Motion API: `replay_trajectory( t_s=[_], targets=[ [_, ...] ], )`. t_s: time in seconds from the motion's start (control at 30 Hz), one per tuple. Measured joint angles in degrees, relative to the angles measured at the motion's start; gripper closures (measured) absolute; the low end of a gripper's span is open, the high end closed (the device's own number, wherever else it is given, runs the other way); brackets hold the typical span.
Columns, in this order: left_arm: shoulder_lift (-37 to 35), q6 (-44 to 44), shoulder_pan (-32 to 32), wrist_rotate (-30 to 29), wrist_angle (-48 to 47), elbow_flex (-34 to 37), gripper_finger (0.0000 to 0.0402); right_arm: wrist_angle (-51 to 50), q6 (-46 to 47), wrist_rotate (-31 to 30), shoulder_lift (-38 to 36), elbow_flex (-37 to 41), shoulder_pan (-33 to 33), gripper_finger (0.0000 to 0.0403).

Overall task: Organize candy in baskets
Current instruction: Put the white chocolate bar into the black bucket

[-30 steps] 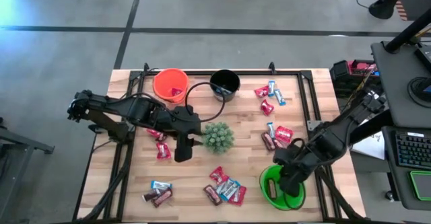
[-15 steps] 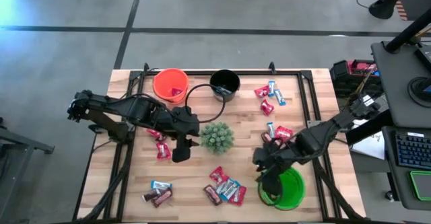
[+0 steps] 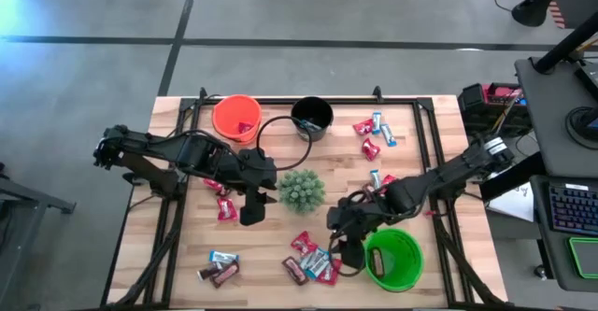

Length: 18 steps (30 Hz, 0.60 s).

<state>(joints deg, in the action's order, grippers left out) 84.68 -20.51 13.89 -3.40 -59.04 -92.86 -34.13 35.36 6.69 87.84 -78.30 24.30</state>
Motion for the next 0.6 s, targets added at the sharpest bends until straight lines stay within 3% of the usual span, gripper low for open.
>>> replay_trajectory(
  t_s=[0.23, 0.6],
  targets=[
    [0.0, 0.18, 0.0, 0.04, -0.18, 0.0, 0.0259, 3.31, -3.71, 5.54, 4.86, 0.0, -0.69, 0.0225],
    [-0.01, 0.46, 0.0, 0.09, -0.38, 0.0, 0.0259, 3.49, -14.46, 5.04, 11.46, 0.0, -0.73, 0.0225]
  ],
)
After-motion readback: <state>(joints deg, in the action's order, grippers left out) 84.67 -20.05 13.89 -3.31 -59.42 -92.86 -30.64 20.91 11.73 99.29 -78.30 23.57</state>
